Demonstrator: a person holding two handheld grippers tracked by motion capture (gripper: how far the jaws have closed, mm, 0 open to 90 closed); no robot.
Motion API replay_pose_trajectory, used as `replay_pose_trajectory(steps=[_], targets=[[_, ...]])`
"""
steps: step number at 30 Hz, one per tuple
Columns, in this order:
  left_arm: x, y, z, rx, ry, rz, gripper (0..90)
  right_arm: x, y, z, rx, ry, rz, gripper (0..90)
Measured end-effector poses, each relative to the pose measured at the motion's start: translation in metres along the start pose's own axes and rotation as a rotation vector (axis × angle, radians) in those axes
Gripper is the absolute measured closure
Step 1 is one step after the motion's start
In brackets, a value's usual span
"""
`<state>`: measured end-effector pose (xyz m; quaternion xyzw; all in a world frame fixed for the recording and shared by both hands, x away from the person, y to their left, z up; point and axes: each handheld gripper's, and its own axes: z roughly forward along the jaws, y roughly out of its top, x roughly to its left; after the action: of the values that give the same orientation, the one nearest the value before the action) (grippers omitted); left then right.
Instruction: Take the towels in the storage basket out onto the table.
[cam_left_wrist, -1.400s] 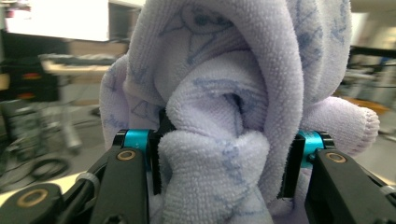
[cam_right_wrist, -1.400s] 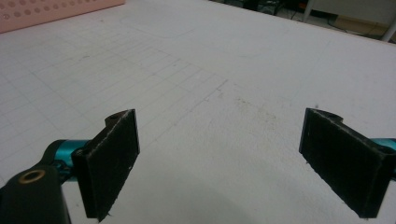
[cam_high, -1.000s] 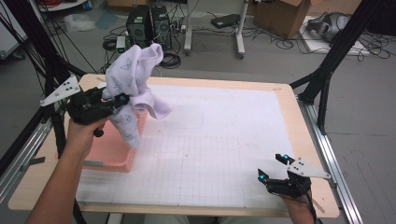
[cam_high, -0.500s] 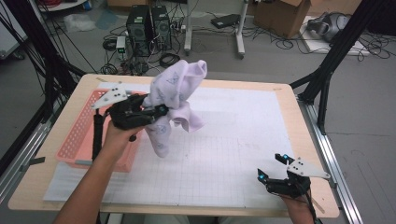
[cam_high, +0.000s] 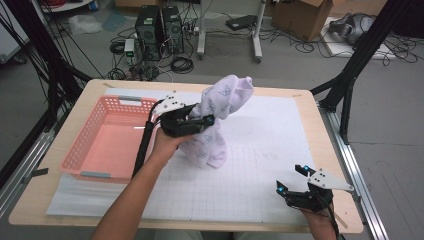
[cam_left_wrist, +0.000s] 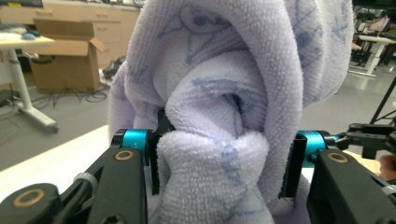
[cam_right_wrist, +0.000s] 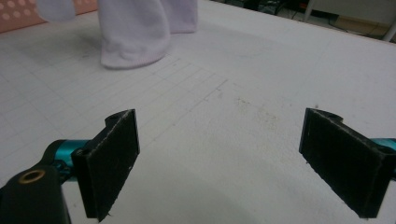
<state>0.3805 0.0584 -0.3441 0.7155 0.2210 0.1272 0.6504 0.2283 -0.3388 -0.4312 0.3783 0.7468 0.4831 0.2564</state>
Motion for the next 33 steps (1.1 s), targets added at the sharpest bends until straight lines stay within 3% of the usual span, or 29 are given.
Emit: replay_pose_trajectory(steps=[12, 15, 18, 21, 24, 29, 31, 33], targets=[[-0.018, -0.042, 0.053, 0.201, -0.006, -0.008, 45.5, -0.002, -0.002, 0.001, 0.01, -0.005, 0.007, 10.9], [-0.022, -0.053, 0.065, 0.24, -0.014, -0.031, 45.5, -0.002, -0.002, 0.002, 0.012, -0.006, 0.008, 10.9], [-0.027, -0.061, 0.075, 0.292, -0.021, -0.02, 44.5, -0.002, -0.002, 0.002, 0.016, -0.005, 0.003, 10.9], [-0.029, -0.064, 0.078, 0.326, -0.002, -0.011, 34.6, -0.002, -0.002, 0.001, 0.013, -0.007, 0.004, 10.9], [-0.029, -0.057, 0.071, 0.31, 0.014, -0.037, 27.1, -0.004, -0.003, 0.001, 0.013, -0.011, 0.011, 10.9], [-0.029, -0.035, 0.046, 0.217, 0.056, -0.037, 22.1, -0.005, -0.003, 0.001, 0.018, -0.012, 0.016, 10.9], [-0.03, -0.034, 0.034, 0.163, 0.083, -0.023, 22.9, -0.005, -0.003, 0.002, 0.018, -0.01, 0.013, 10.9], [-0.029, -0.039, 0.023, 0.15, 0.095, -0.037, 22.5, -0.004, -0.003, 0.002, 0.018, -0.009, 0.011, 10.9]])
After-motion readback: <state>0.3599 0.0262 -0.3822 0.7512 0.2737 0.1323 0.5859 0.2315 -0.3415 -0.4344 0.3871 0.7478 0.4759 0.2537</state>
